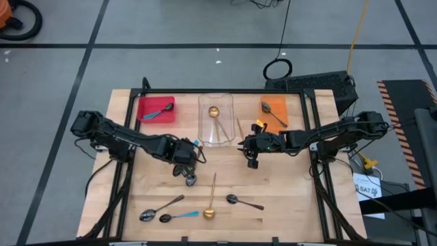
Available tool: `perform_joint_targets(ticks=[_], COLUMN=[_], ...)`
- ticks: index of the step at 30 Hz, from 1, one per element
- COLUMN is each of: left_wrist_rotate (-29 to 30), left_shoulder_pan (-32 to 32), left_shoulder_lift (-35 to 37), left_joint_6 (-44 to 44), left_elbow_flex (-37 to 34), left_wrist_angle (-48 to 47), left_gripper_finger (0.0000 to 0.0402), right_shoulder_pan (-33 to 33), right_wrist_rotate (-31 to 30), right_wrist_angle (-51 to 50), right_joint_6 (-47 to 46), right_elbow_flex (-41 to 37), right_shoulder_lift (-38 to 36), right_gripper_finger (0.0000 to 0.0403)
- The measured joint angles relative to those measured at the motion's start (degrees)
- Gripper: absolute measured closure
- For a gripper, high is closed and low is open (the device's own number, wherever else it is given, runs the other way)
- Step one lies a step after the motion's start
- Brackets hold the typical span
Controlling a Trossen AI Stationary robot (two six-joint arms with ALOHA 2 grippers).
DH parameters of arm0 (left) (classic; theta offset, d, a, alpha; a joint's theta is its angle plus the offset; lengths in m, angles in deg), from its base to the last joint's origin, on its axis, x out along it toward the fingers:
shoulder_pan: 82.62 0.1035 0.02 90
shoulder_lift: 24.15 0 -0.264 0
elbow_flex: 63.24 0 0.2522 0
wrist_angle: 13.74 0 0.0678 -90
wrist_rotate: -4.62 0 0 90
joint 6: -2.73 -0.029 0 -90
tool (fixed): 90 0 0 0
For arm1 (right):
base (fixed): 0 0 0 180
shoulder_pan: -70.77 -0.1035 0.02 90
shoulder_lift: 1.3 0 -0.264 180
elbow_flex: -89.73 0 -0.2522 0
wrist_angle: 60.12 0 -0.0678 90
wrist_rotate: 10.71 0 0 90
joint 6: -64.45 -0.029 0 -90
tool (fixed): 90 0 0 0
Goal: Sort silverware by color (type)
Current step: Put the blue spoon into the red bin
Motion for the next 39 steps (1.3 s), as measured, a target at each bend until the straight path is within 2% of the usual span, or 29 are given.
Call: perform_joint_targets(ticks=[10, 25, 39], left_wrist_rotate=[0.38, 0.26, -0.03], left_shoulder_pan=[0.07, 0.33, 0.33], left_shoulder_lift=[-4.09, -12.43, -13.48], left_joint_6=[5.29, 2.43, 2.45], left_elbow_flex=[0.02, 0.02, 0.02], left_wrist_angle=[0.56, 2.59, 2.51], left_gripper_finger=[0.0278, 0.0277, 0.0287], right_shoulder_pan=[-0.16, -0.16, -0.16], right_wrist_rotate=[0.02, 0.04, 0.05], right_wrist_angle=[0.00, -0.02, -0.02], right_joint_6=[0.30, -0.58, -0.60], right_elbow_flex=[0.01, 0.01, 0.01], right_shoulder_lift=[0.00, 0.02, 0.02], right_gripper_finger=[0.0312, 0.0312, 0.0312])
